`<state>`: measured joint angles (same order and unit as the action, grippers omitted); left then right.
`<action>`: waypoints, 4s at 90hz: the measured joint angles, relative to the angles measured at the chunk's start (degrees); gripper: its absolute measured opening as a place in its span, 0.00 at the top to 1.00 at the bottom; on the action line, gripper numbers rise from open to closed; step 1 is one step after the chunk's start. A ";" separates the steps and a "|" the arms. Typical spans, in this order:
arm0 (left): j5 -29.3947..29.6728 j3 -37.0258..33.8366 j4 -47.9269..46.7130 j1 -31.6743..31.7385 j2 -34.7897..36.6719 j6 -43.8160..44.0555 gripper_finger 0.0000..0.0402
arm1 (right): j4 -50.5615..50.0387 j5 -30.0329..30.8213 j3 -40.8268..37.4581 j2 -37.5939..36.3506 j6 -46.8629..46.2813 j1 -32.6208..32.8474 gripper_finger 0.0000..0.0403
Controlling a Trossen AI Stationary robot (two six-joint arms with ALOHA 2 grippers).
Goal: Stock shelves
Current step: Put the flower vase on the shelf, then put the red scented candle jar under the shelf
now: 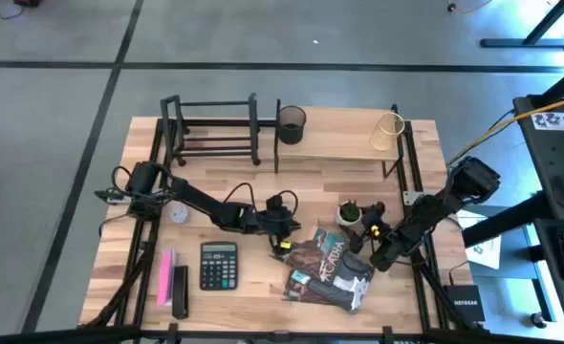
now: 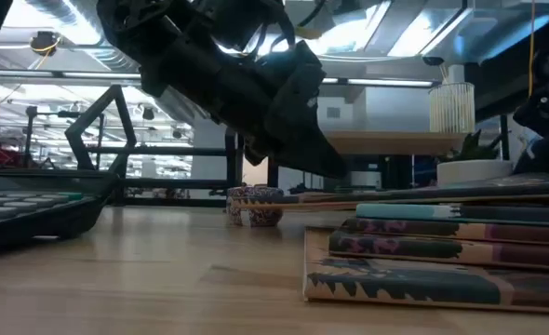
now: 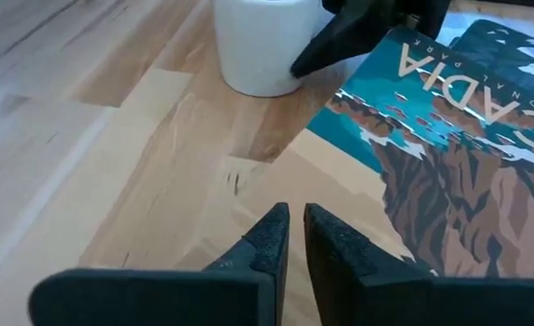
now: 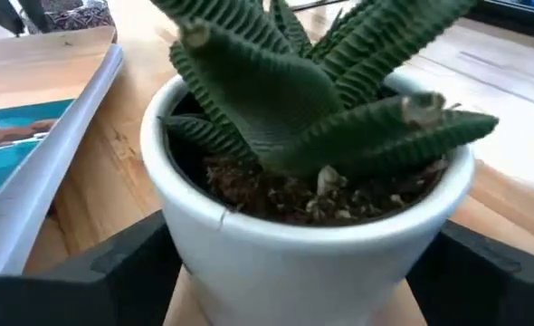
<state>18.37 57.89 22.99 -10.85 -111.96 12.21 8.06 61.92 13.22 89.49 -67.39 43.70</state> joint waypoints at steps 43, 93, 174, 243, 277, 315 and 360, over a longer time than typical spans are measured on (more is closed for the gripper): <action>0.94 0.00 -0.10 -0.62 0.02 -0.21 0.95 | -7.73 -6.27 14.02 -18.04 28.16 -8.61 0.18; 5.04 0.00 -0.14 -3.08 0.09 -1.86 0.95 | -14.81 -21.48 27.29 -25.88 49.89 -51.40 0.18; 6.36 0.00 -0.03 -2.98 0.09 -2.05 0.95 | -12.02 -32.22 27.33 -19.53 54.62 -65.22 0.02; 10.91 0.00 -0.02 -3.78 3.56 -4.26 0.95 | -8.17 -29.87 30.89 -36.63 71.10 -54.12 0.01; 13.86 0.07 -22.98 -11.00 18.06 -10.94 0.94 | -14.65 -16.94 35.73 -37.18 78.75 -27.74 0.01; 9.51 0.02 -28.89 -9.84 19.53 -17.24 0.52 | -15.19 3.12 29.74 -29.03 59.80 0.40 0.01; 1.18 -0.31 -34.37 -0.93 14.00 -8.24 0.22 | -15.54 9.11 29.74 -22.82 47.81 7.45 0.01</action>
<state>19.55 57.58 -11.38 -11.78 -97.96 3.97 -7.49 71.03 42.96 66.67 -19.57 51.16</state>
